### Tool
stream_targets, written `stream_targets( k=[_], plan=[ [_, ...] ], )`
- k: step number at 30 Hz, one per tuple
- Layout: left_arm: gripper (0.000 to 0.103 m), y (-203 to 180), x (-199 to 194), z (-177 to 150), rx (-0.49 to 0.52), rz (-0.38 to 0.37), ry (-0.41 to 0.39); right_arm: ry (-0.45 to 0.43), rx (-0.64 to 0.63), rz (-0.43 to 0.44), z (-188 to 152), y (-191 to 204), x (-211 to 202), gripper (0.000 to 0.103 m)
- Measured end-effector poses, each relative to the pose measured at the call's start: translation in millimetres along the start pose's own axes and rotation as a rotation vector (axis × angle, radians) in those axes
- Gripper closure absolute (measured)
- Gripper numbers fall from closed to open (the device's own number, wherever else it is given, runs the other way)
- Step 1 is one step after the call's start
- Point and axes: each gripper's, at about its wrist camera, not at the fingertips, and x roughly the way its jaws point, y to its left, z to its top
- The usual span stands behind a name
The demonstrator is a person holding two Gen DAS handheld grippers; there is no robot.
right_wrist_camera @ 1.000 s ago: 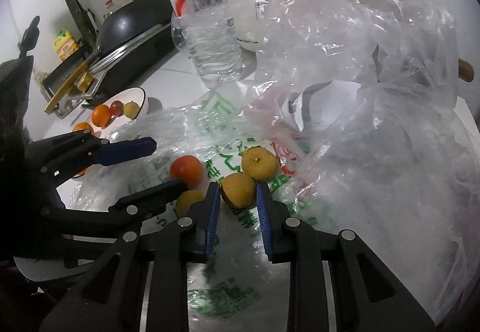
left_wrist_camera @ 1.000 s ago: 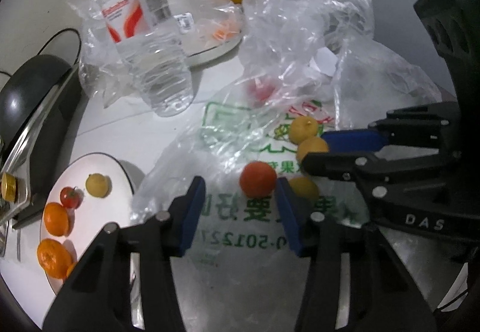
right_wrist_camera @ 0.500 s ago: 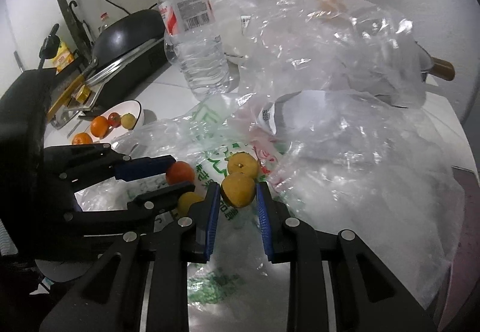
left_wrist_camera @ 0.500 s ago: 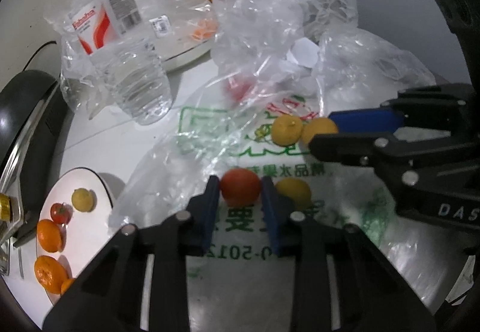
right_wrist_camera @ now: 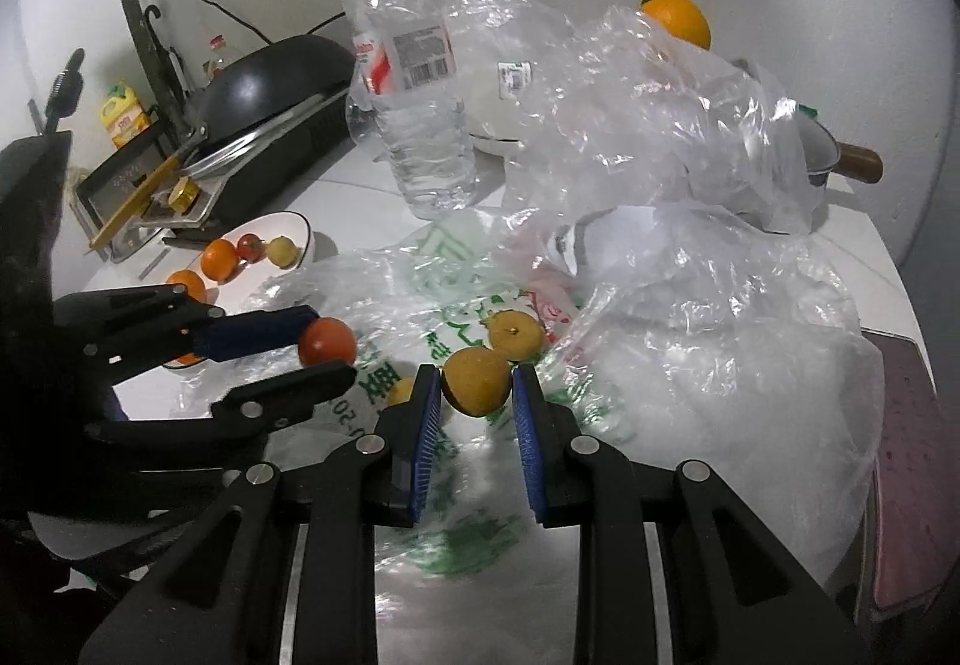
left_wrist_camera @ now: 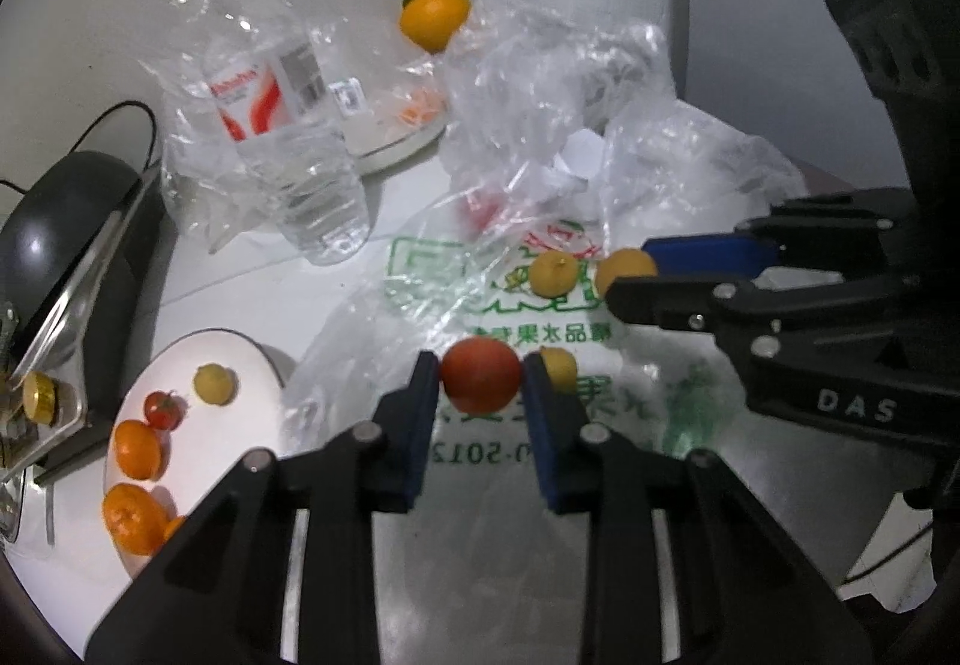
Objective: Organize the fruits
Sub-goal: 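Carry the yellow fruit and the tomato over the white plate with both tools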
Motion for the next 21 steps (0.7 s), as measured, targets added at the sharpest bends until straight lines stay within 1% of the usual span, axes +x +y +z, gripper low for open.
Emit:
stream_targets(
  k=[5, 15, 21],
  plan=[
    [0.074, 11.6, -19.0, -9.6, -0.009, 0.014, -0.019, -0.011, -0.015, 0.003, 0.9, 17.2, -3.2, 0.076],
    [0.074, 54.5, -44.8, -33.7, -0.05, 0.061, -0.042, -0.021, -0.06, 0.01, 11.0, 57.9, -1.0, 0.076],
    [0.074, 87.8, -44.0, -42.3, -0.076, 0.098, -0.046, -0.02, -0.101, 0.03, 25.8, 85.2, 10.8, 0.076]
  ],
)
